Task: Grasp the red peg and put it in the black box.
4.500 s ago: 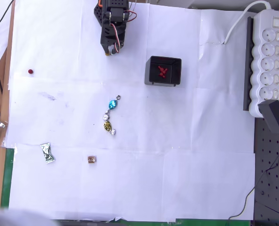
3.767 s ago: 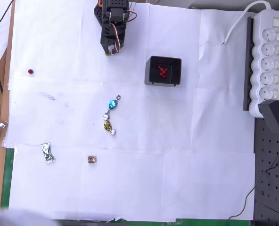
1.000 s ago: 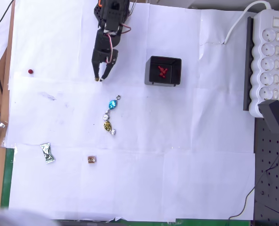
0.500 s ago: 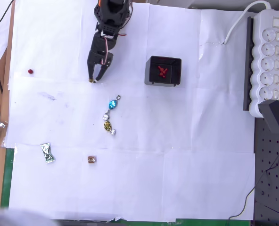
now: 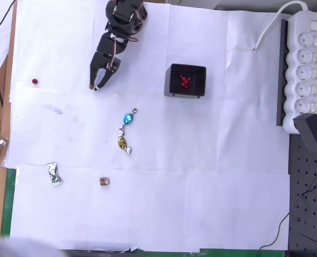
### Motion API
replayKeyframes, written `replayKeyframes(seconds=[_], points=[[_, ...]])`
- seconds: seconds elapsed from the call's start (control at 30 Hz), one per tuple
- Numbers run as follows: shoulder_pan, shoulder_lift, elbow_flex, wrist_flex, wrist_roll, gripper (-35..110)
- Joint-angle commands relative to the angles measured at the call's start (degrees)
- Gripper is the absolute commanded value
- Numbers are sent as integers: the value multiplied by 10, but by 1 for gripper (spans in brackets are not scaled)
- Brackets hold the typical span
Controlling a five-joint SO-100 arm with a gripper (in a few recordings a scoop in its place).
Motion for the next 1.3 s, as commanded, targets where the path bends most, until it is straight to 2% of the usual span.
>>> replayKeyframes(seconds=[0.0, 0.23, 0.53, 0.8, 1.27], points=[[47, 71, 6, -77, -25, 1], [120, 80, 33, -71, -25, 1], [194, 45, 64, -9, -3, 1], [242, 83, 136, -6, 8, 1], [265, 105, 188, -1, 21, 1]])
